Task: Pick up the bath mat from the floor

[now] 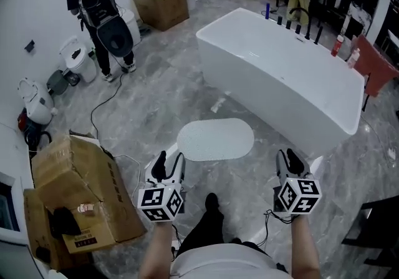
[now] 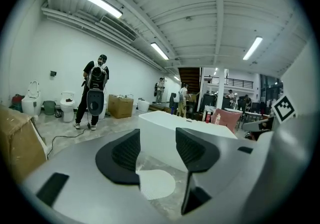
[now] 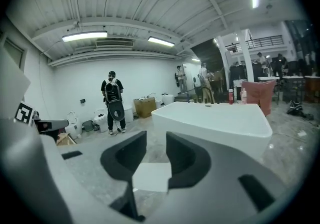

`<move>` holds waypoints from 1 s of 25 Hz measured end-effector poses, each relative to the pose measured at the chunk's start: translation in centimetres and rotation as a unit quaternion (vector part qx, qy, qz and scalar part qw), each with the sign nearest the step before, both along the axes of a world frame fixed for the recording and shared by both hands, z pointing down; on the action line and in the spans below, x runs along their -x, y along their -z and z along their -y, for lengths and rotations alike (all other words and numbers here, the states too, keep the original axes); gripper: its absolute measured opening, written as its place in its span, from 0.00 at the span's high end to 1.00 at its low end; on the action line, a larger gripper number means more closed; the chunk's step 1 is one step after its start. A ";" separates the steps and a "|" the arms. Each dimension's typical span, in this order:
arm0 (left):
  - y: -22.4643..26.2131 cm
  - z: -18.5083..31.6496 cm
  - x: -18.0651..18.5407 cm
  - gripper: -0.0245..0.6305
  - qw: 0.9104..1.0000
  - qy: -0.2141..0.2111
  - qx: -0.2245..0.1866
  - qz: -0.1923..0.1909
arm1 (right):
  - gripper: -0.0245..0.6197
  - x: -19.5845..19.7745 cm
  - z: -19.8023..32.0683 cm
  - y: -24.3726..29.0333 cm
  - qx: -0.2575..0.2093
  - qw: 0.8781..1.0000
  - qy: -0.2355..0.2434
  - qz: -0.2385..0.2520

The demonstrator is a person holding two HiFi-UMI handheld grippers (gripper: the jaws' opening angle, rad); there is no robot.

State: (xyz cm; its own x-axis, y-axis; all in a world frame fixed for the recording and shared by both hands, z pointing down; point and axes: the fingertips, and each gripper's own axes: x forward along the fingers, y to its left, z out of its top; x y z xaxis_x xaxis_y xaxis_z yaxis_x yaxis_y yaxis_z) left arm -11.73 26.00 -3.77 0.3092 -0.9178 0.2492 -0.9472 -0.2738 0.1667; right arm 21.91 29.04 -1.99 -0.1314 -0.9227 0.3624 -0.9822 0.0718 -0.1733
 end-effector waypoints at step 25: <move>-11.1 23.6 8.9 0.56 0.991 0.100 0.090 0.009 | 0.80 7.0 27.4 -11.7 0.108 0.989 0.100 0.005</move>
State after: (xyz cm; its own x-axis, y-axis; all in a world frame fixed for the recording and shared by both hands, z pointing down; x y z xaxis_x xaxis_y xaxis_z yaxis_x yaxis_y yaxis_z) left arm -20.67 2.35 7.30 0.1199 -0.9005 0.4180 -0.9827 -0.0480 0.1787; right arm 14.90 1.67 9.68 -0.3077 -0.7788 0.5467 -0.9505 0.2248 -0.2147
